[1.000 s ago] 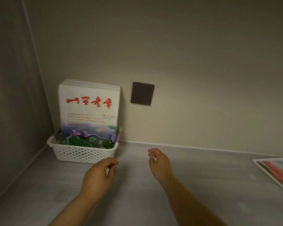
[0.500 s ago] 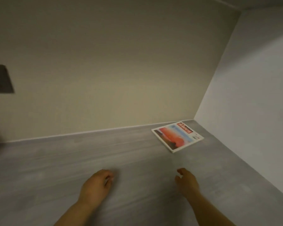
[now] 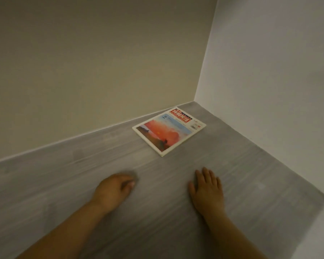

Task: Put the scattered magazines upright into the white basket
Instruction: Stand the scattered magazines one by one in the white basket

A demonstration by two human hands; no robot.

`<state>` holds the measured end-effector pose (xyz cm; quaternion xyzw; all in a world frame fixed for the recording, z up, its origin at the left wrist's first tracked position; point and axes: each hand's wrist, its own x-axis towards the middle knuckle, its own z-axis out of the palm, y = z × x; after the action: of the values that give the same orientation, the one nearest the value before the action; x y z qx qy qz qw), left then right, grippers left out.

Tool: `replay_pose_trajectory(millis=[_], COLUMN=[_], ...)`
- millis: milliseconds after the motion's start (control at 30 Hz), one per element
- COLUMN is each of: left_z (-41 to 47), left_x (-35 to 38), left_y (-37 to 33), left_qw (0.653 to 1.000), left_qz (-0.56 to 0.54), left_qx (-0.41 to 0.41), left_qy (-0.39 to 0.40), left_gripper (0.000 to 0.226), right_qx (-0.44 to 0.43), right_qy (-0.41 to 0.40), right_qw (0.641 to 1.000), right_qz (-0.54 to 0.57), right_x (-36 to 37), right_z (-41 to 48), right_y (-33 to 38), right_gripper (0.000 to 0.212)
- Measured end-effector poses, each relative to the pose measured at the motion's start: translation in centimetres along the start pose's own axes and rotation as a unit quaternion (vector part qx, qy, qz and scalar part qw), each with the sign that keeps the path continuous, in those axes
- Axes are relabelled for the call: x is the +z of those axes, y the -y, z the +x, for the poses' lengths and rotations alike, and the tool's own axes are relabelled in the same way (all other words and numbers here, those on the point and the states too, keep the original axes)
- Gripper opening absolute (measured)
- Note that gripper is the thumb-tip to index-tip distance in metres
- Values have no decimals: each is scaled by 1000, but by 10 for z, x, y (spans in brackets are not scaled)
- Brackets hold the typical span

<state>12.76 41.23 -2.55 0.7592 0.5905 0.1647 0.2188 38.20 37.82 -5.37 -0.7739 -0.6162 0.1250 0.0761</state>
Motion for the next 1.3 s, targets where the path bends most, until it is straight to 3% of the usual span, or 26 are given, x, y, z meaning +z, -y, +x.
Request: replay_pose_trajectory(millis=[100,267,400,467,567,733,833,1000,1167,1300], left_z=[51,140,187,197,205,222,228,220,204,171], left_x=[3,3,8,14,17,5,4,1,2,-8], left_y=[-11,-17,-11,-9,-7,-2,-5,-3,-12,-25], left_qw=[1000,984,968,978,979,982,985,985,992,992], left_qz=[8,-85,-140,-50,44,48,-19,6,-26,-86], left_qx=[-19,-109,-192,-198,-196,-178,-153,-159,-121,-89], left_qy=[-1,-111,-79,-51,-31,36,73,72,19,-28], left_gripper=[25,25,60,74,79,89,76,81,31,17], right_qx=[1,5,7,5,4,7,4,8,13,18], right_qy=[1,-5,-11,-7,1,-6,-17,-11,-15,-13], right_qw=[1000,1000,1000,1000,1000,1000,1000,1000,1000,1000], right_qz=[1,-3,2,7,12,13,14,11,10,2], right_x=[7,11,14,14,15,18,16,14,13,11], right_z=[3,8,10,10,10,11,12,10,9,9], right_y=[-1,-3,-3,-4,-6,-5,-6,-5,-4,-5], right_gripper=[60,61,60,61,61,62,61,60,60,60])
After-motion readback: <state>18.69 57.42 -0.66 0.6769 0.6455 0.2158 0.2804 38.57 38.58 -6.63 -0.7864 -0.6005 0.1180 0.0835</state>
